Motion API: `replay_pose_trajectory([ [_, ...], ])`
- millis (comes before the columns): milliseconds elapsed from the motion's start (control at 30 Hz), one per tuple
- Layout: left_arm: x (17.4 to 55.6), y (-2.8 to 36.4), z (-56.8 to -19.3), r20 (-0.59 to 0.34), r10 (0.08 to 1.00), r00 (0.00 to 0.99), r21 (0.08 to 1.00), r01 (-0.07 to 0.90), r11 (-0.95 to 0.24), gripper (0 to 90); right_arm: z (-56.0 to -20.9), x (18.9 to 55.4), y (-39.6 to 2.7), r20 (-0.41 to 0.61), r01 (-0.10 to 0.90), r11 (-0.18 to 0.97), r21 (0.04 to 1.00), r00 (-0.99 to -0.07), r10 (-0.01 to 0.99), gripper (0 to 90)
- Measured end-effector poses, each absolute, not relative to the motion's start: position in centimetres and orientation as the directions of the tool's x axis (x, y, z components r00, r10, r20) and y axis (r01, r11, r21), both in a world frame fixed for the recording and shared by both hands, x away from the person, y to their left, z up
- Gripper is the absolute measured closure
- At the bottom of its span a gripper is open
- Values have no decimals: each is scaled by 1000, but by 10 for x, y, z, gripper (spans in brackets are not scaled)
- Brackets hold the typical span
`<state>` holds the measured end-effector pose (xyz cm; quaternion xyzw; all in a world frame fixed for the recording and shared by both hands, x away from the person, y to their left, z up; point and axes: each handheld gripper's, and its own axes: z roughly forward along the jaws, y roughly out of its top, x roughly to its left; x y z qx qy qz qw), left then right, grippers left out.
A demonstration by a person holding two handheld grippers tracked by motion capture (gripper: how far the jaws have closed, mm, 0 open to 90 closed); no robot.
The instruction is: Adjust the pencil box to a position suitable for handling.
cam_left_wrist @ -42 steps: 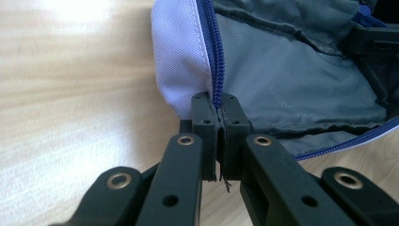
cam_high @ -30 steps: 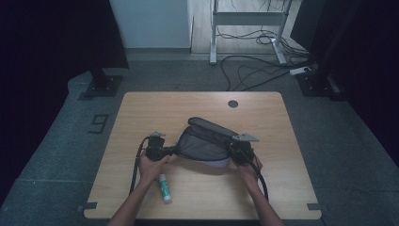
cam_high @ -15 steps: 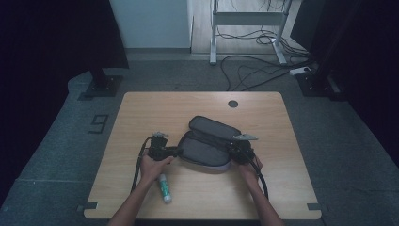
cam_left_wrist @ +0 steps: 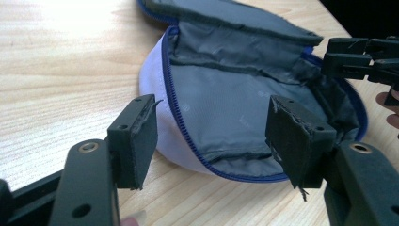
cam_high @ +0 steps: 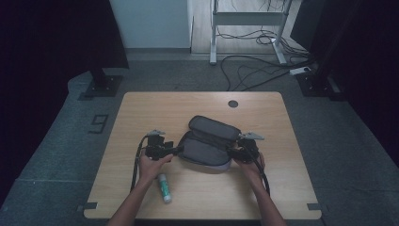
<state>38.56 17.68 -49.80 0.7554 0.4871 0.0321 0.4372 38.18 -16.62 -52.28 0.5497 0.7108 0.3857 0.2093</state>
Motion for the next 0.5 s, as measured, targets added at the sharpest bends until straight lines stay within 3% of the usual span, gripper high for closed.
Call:
replay_pose_trajectory([
  [500, 369, 196, -483, -364, 749, 554, 737, 662, -132, 352, -504, 356, -180, 170, 560, 49, 827, -332, 928, 291],
])
